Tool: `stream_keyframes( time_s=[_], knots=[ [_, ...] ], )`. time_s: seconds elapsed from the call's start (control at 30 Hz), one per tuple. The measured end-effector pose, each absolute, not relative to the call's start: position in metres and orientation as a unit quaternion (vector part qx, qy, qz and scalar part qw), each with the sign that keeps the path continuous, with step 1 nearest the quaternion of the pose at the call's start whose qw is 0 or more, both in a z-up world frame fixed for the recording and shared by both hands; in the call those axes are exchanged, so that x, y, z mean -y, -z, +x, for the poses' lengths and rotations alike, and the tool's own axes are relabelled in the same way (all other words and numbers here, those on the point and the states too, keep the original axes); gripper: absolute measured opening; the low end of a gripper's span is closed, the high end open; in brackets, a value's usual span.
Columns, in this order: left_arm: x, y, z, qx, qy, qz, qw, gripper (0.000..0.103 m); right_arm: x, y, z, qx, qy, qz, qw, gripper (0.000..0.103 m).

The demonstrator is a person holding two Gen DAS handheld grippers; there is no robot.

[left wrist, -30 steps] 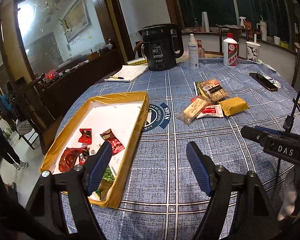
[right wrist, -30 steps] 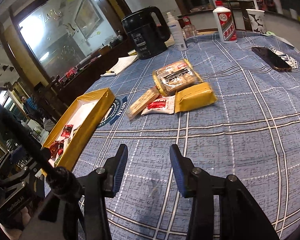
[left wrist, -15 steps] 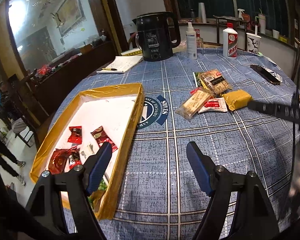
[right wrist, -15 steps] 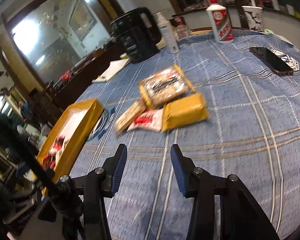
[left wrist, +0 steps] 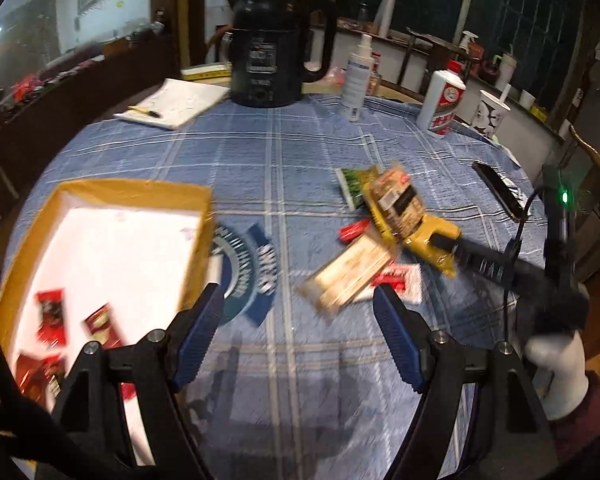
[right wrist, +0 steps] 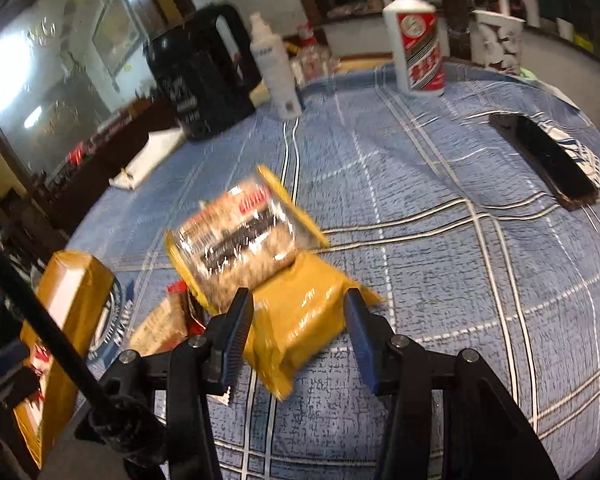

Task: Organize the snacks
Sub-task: 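Move both open tools back toward the snack pile, then grasp the yellow bag with the right tool while the left grasps the wrapped cake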

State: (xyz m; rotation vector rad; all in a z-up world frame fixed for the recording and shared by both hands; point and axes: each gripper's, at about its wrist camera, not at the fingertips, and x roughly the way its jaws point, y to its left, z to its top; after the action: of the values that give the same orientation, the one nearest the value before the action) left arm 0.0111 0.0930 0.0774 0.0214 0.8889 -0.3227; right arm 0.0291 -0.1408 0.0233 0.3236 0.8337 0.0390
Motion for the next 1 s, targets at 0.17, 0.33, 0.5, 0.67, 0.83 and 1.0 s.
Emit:
stream_keyframes(
  time_s=[0.17,0.33,0.5,0.67,0.83,1.0],
  knots=[
    [-0.066,-0.055,0.046,-0.454,0.165,0.041,0.875,0.077,0.13,-0.012,0.02,-0.44,-0.049,0.115,0.889,0.031],
    [-0.043,-0.038,0.065,-0.468,0.186,0.084,0.86,0.077,0.144,-0.014,0.004,-0.443,-0.08,0.154,0.88,0.026],
    [-0.029,-0.027,0.072,-0.471,0.204,0.128,0.849,0.077,0.167,-0.023,0.002,-0.41,-0.064,0.227,0.881,0.053],
    [-0.036,-0.024,0.076,-0.489,0.233,0.105,0.834,0.064,0.159,-0.024,0.018,-0.411,-0.048,0.229,0.881,0.061],
    [-0.04,-0.026,0.072,-0.494,0.251,0.094,0.827,0.04,0.131,-0.023,0.039,-0.435,-0.029,0.182,0.881,0.069],
    [-0.044,-0.028,0.063,-0.497,0.268,0.08,0.822,0.044,0.116,-0.016,0.056,-0.459,0.001,0.155,0.875,0.069]
  ],
)
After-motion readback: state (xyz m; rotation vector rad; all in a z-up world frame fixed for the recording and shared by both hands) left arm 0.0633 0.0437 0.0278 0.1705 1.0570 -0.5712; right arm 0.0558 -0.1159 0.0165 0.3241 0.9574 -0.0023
